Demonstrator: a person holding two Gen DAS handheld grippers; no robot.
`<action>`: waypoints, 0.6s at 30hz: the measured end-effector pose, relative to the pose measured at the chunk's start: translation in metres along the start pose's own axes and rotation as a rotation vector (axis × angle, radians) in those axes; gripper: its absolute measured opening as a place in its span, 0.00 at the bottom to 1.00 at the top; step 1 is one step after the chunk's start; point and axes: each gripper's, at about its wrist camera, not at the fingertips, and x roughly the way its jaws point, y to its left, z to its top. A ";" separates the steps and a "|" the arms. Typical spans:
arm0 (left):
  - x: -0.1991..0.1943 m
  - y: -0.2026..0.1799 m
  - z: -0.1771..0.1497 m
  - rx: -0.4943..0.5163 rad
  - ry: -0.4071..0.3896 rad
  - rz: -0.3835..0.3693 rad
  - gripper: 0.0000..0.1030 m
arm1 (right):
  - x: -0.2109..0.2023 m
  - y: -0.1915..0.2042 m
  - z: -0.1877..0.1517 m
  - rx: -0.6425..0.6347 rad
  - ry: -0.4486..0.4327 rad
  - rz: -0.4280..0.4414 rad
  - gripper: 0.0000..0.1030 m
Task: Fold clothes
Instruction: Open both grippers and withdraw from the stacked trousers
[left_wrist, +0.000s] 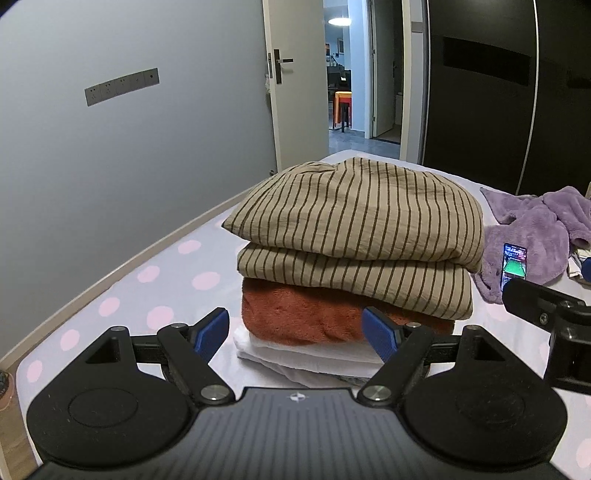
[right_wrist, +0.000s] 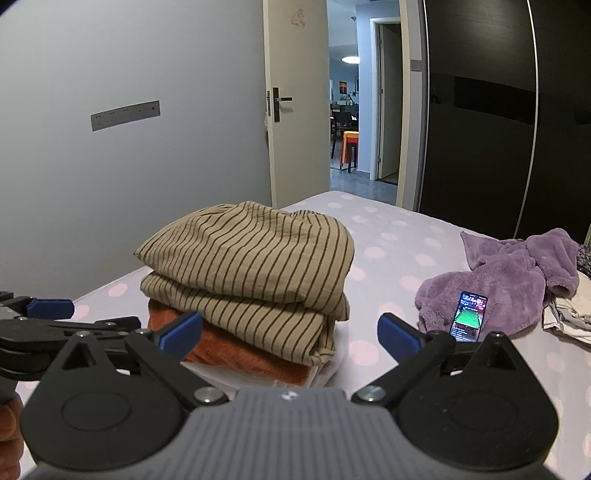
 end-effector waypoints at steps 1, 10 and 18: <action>-0.001 0.001 0.000 0.001 -0.005 0.000 0.76 | -0.001 0.001 0.000 -0.001 -0.002 -0.001 0.99; -0.005 0.003 0.002 -0.004 -0.018 0.005 0.76 | -0.005 0.010 -0.004 0.000 0.000 0.000 0.99; -0.007 0.002 -0.002 -0.014 -0.010 0.000 0.76 | -0.008 0.010 -0.007 -0.004 0.003 -0.002 0.99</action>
